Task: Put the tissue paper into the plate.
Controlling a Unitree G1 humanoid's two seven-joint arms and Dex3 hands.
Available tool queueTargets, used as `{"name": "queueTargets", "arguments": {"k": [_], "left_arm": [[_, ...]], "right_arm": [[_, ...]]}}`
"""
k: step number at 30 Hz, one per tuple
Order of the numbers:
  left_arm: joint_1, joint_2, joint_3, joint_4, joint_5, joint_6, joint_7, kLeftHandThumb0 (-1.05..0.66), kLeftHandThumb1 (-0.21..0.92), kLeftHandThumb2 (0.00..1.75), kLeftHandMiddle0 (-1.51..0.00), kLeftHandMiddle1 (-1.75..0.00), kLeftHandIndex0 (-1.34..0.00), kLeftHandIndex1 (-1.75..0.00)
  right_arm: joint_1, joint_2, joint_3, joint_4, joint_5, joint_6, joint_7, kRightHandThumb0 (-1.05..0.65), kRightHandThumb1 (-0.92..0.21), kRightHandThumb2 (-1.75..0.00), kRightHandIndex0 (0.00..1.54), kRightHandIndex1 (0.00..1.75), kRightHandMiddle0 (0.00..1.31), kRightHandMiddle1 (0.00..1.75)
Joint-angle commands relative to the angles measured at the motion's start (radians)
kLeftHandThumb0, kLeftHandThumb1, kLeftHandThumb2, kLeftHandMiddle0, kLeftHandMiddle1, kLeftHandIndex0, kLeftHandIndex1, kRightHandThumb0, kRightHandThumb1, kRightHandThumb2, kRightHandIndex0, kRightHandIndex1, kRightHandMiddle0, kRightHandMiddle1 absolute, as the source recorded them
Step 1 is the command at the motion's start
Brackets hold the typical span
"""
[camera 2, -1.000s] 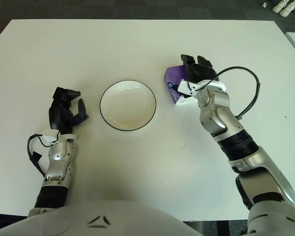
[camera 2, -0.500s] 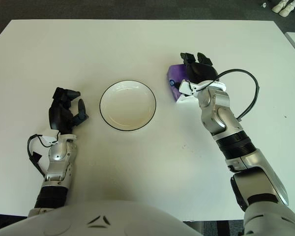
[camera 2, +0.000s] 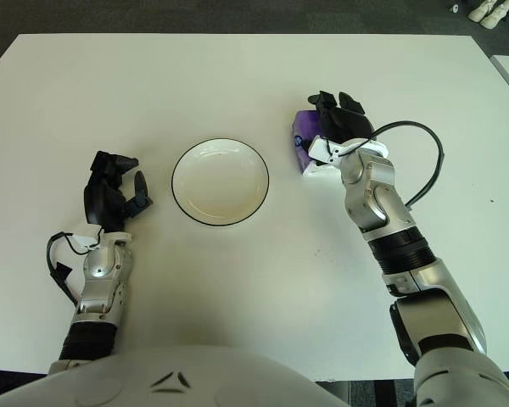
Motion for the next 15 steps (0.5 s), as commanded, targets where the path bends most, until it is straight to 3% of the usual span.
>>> {"name": "queueTargets", "arguments": {"k": [1,7,15], "left_arm": [[0.081,-0.005,0.004,0.064,0.011,0.040,0.003,-0.42,0.49,1.11,-0.63,-1.45,-0.47,-1.75],[0.080,-0.006,0.006,0.066,0.009,0.034,0.002,-0.42,0.49,1.11,-0.64,-1.45,-0.47,-1.75],[0.079,-0.004,0.005,0.071,0.012,0.024,0.002,-0.42,0.49,1.11,-0.63,-1.44,-0.47,-1.75]], "right_arm": [[0.051,0.027,-0.002,0.017,0.014,0.029,0.038,-0.36,-0.18,-1.10,0.00,0.00,0.00,0.71],[0.035,0.046,-0.019,0.009,0.022,0.072,0.090,-0.39,-0.17,-1.10,0.00,0.00,0.00,0.67],[0.008,0.053,-0.039,-0.005,0.022,0.103,0.136,-0.55,-0.22,-0.99,0.00,0.00,0.00,0.55]]}}
